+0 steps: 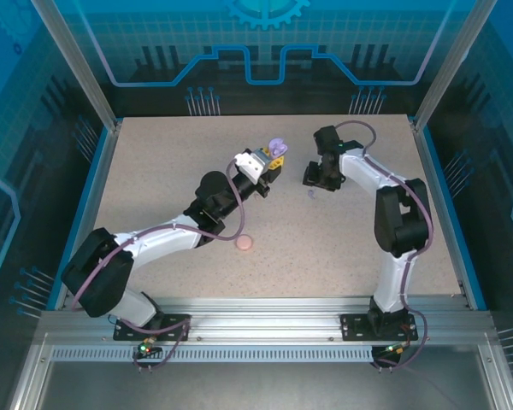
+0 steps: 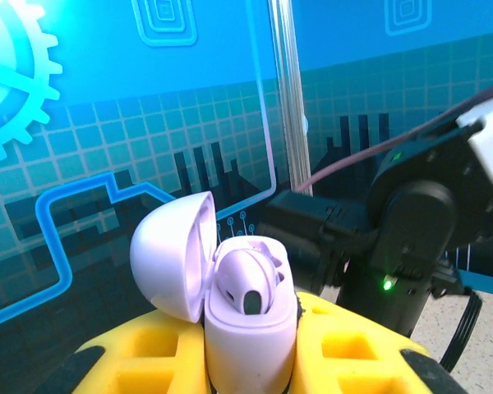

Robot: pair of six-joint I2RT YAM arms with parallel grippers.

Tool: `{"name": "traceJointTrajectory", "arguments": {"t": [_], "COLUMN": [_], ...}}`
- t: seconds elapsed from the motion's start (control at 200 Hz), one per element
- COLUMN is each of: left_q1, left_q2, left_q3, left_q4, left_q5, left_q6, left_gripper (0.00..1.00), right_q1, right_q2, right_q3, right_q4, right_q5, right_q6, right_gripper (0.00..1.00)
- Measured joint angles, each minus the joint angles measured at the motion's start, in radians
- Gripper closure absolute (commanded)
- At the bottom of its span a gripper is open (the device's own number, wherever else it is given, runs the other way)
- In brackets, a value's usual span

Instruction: Insert the wireless bluetooth earbuds into the charging case

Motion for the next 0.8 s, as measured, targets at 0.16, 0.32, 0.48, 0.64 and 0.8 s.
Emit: {"name": "traceJointTrajectory", "arguments": {"t": [0.16, 0.32, 0.48, 0.64, 0.8], "left_q1": [0.002, 0.003, 0.005, 0.006, 0.006], "left_q2": [-0.005, -0.005, -0.005, -0.005, -0.005], "left_q3": [-0.011, -0.020, -0.020, -0.020, -0.020], "left_q4": [0.000, 0.000, 0.000, 0.000, 0.000], "left_q5": [0.000, 0.000, 0.000, 0.000, 0.000], "left_q6": [-0.002, -0.002, -0.002, -0.002, -0.002], "left_gripper": [1.00, 1.00, 1.00, 1.00, 1.00], "right_q1": [0.011, 0.012, 0.012, 0.012, 0.012], "right_q2": [0.076, 0.135, 0.173, 0.189, 0.201], "right_q3": [0.068, 0.123, 0.137, 0.141, 0.144], "right_q4": [-0.018, -0.032, -0.042, -0.048, -0.048], "right_q5": [0.031, 0.052, 0.063, 0.063, 0.062], "right_q6": [0.000, 0.000, -0.003, -0.004, -0.008], "right_gripper": [0.55, 0.58, 0.59, 0.59, 0.61]}}
